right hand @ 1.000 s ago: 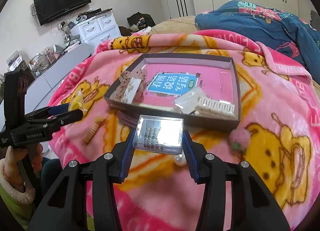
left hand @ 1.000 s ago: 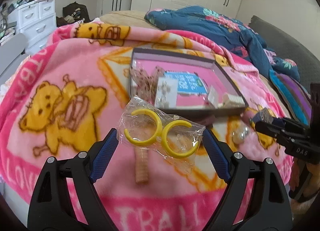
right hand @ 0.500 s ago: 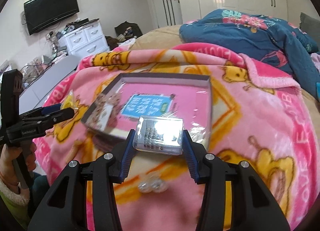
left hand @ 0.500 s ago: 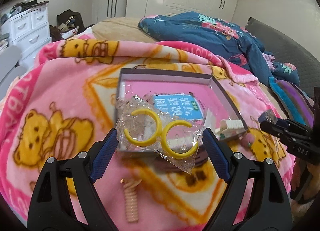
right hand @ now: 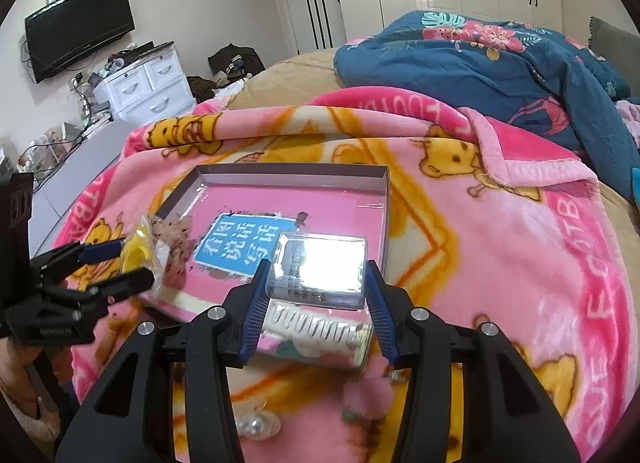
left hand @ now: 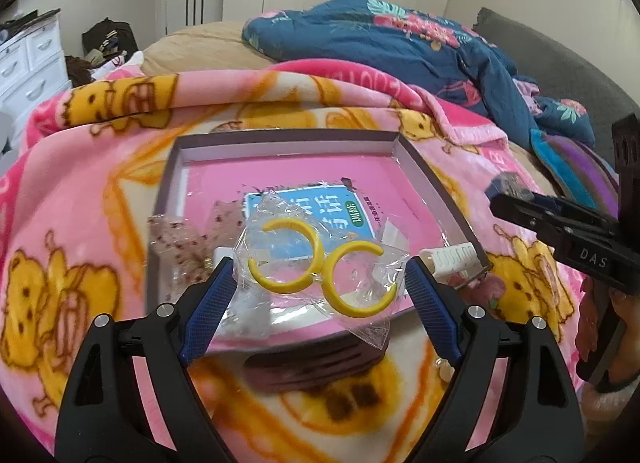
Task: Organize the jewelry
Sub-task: 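Carry rings into the grey box and release with left tool while right tool releases silver box there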
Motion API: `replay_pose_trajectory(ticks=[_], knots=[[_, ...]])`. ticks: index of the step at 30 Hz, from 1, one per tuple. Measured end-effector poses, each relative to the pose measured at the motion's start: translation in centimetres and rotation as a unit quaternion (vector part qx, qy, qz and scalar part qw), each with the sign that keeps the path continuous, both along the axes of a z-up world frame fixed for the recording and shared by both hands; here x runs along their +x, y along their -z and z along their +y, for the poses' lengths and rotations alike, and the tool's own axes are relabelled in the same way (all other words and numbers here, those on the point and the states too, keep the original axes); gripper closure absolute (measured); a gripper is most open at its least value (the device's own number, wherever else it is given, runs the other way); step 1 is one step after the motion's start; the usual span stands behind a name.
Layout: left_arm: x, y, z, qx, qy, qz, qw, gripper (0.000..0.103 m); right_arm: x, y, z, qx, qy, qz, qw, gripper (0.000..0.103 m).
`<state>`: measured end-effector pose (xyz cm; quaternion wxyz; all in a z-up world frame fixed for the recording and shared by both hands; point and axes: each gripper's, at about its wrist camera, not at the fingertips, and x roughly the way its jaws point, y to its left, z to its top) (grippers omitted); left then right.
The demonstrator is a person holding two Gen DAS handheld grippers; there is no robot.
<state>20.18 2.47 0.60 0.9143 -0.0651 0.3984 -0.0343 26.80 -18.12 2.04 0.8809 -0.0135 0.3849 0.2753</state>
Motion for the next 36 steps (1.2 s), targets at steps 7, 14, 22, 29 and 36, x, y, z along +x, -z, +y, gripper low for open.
replay_pose_trajectory(ticks=[7, 14, 22, 29, 36], knots=[[2.0, 1.3, -1.3, 0.003, 0.014, 0.020, 0.9997, 0.025, 2.7, 1.3, 0.7, 0.003, -0.004, 0.024, 1.000, 0.058], [3.1, 2.1, -1.5, 0.004, 0.015, 0.030, 0.9994, 0.025, 4.3, 3.2, 1.7, -0.001, -0.008, 0.053, 0.999, 0.058], [3.5, 3.4, -1.7, 0.007, 0.015, 0.045, 0.9988, 0.023, 5.4, 5.0, 2.4, 0.001, -0.008, 0.078, 0.997, 0.058], [3.4, 3.7, -1.6, 0.007, 0.012, 0.049, 0.9987, 0.020, 5.5, 5.3, 2.9, -0.001, -0.009, 0.079, 0.997, 0.056], [3.1, 3.1, -1.5, 0.007, 0.011, 0.042, 0.9990, 0.019, 4.9, 4.3, 2.5, 0.005, -0.006, 0.070, 0.998, 0.049]])
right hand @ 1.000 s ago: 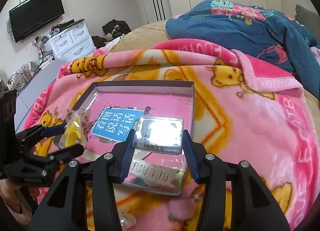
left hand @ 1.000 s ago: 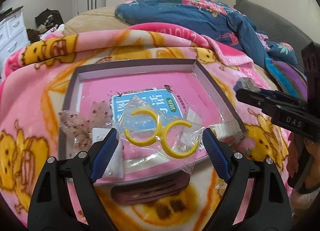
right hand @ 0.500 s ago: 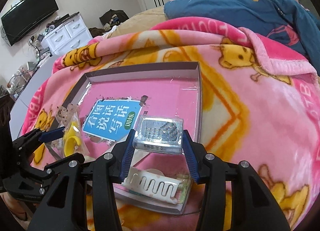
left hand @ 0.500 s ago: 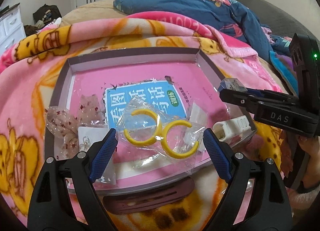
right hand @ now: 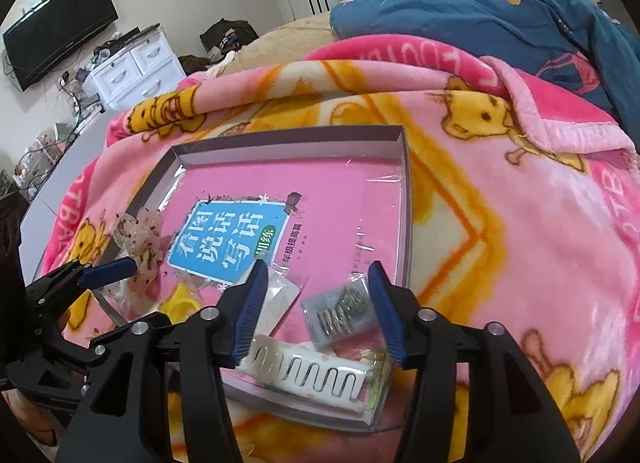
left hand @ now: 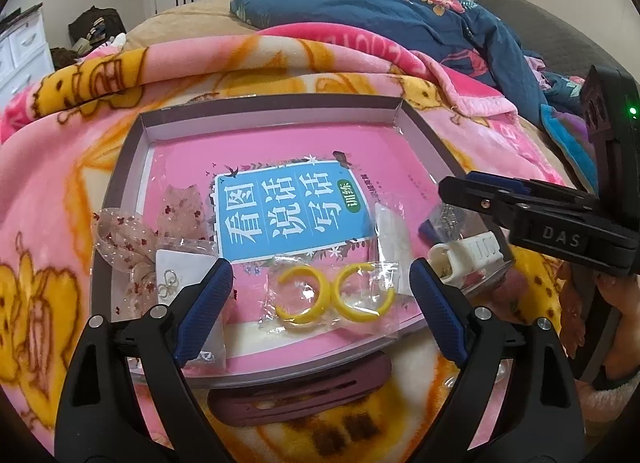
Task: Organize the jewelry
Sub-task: 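Carry rings into the grey box and release with left tool while right tool releases silver box there, then withdraw both tools from the box toward the remaining jewelry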
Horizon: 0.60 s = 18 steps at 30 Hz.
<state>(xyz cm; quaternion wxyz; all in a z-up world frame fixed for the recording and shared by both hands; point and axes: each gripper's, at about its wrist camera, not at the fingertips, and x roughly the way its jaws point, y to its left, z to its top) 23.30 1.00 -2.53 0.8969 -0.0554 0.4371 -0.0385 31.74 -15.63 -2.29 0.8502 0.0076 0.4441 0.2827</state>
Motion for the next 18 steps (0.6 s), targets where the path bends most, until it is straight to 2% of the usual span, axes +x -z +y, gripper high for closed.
replay_pose_trajectory(ticks=[5, 9, 11, 18], knots=[[-0.6, -1.1, 0.3, -0.001, -0.005, -0.010, 0.9999, 0.017, -1.4, -1.8, -1.4, 0.016, 0.014, -0.024, 0.999, 0.026], [-1.1, -2.1, 0.5, -0.002, -0.009, -0.018, 0.9998, 0.014, -2.9, -3.3, -2.9, 0.033, 0.027, -0.042, 0.998, 0.021], [-1.4, -2.7, 0.5, -0.002, -0.011, -0.024, 0.9997, 0.012, -3.4, -4.0, -3.5, 0.036, 0.032, -0.049, 0.998, 0.012], [-2.8, -5.2, 0.5, 0.001, -0.019, -0.046, 0.9988, 0.010, -5.8, -6.8, -5.1, 0.052, 0.038, -0.074, 0.995, 0.012]])
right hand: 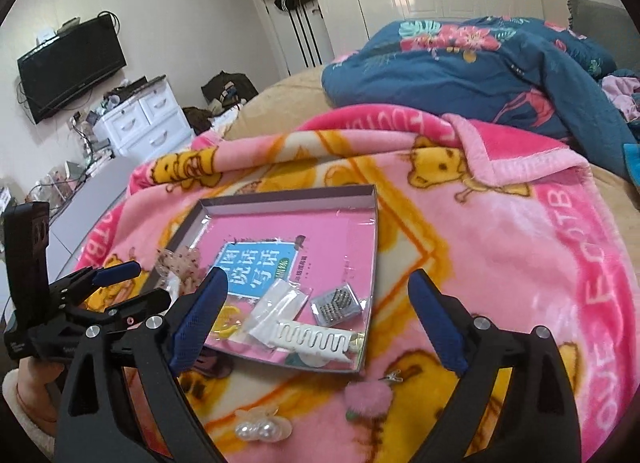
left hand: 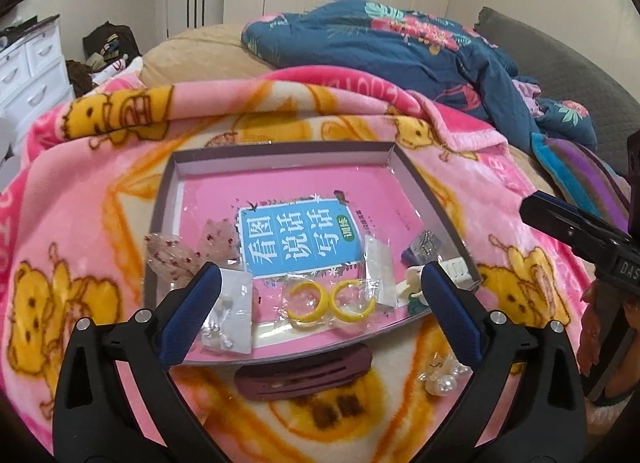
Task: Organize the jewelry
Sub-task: 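Withdraw both tools from the box toward the remaining jewelry, then grasp the maroon banana hair clip with left tool while right tool grasps the pink pompom clip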
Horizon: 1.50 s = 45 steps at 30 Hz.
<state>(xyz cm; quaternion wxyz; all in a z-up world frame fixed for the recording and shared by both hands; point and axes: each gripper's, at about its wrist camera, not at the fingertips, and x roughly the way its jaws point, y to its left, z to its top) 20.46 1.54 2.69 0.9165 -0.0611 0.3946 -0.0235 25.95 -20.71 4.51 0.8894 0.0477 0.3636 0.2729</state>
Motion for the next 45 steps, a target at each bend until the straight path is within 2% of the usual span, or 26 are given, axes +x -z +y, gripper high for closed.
replay_pose_trajectory(ticks=[3, 5, 12, 20, 30, 45], knots=[[-0.8, -1.0, 0.1, 0.004, -0.004, -0.008, 1.0000, 0.010, -1.2, -1.1, -0.3, -0.001, -0.005, -0.013, 1.000, 0.011], [-1.5, -1.8, 0.4, 0.004, -0.010, -0.015, 0.9998, 0.010, -2.0, -1.7, -0.4, -0.002, -0.004, -0.021, 1.000, 0.006], [-4.1, -4.3, 1.6, 0.001, -0.023, -0.043, 0.9988, 0.010, -4.5, -3.7, -0.7, 0.011, -0.010, -0.041, 0.999, 0.005], [-6.6, -6.1, 3.2, 0.000, -0.046, -0.063, 0.9970, 0.010, -6.1, -4.6, -0.7, 0.015, -0.015, -0.046, 0.999, 0.005], [-9.2, -6.6, 5.0, -0.004, -0.070, -0.070, 0.9951, 0.009, -8.2, -4.7, -0.6, 0.009, -0.025, -0.047, 0.999, 0.005], [-11.6, -5.4, 5.3, -0.004, -0.074, -0.057, 0.9956, 0.009, -10.8, -3.5, -0.6, -0.022, -0.028, -0.055, 0.998, 0.004]])
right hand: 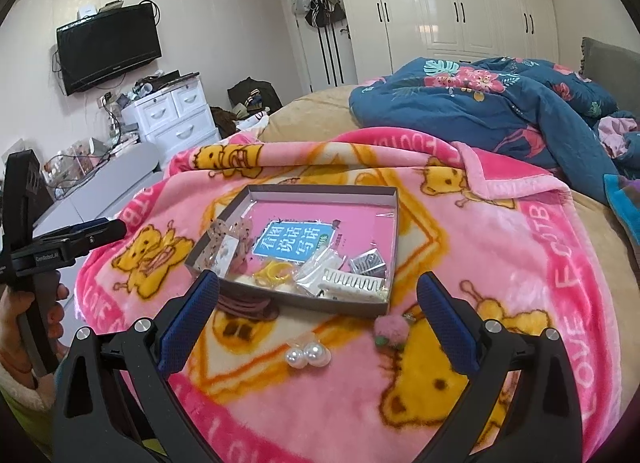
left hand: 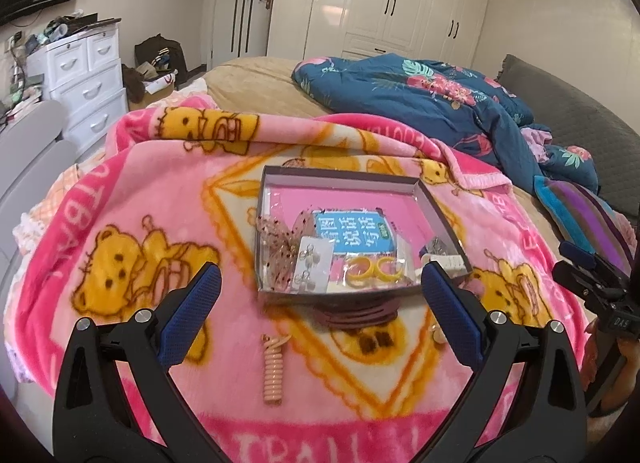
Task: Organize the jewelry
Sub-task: 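Grasp the maroon banana hair clip with left tool while right tool grasps the pink pompom clip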
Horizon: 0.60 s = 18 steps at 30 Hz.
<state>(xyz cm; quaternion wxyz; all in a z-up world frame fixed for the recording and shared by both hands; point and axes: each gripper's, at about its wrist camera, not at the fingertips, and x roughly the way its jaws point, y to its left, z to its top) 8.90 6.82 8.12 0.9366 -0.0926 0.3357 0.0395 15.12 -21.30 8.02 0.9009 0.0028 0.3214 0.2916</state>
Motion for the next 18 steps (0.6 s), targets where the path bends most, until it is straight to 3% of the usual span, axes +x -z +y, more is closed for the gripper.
replay_pose_trajectory(ticks=[18], knots=[[-0.9, 3.7, -1.2, -0.001, 0.010, 0.042, 0.9991, 0.009, -1.0, 3.0, -1.0, -0.028, 0.002, 0.024, 0.999, 0.004]])
